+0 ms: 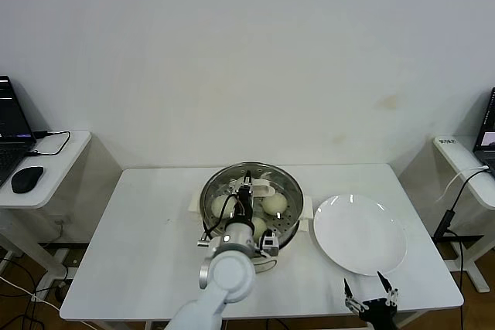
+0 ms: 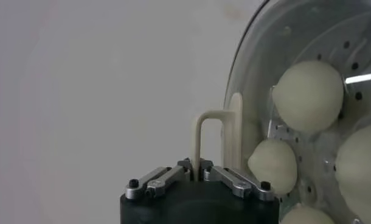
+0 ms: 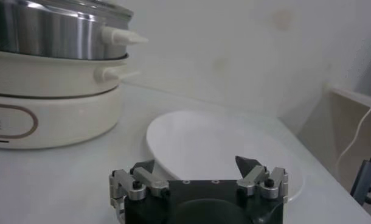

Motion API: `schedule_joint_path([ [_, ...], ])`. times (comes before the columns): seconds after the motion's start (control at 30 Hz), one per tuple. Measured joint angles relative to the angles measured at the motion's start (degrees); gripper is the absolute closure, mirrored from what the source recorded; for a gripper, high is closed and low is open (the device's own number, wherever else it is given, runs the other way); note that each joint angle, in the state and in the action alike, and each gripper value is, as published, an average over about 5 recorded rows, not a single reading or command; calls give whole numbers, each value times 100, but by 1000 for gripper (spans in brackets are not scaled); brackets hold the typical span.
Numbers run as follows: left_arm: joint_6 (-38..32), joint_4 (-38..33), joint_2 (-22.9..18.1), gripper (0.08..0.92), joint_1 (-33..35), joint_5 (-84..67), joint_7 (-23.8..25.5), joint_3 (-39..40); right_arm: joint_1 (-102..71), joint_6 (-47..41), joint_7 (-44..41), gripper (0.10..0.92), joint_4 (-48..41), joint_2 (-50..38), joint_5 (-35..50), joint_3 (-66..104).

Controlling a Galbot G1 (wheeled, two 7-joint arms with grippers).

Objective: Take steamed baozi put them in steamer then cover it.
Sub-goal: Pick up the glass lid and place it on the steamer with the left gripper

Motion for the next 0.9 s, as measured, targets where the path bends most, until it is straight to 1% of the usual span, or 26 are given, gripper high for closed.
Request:
schedule_joint_path([
  [0.63,-51,97,-110,850,91,41,-90,-113,-8,16,-26,203,-10,-8,-17,-24],
  [0.73,-50,81,-124,813,122,30,-121,-128,-8,16,-30,203,-10,-8,-25,-29],
  [0.9,-49,7,-101,674,176,-13,-156,-139,-6,19,-33,203,-12,-8,-40,-44],
])
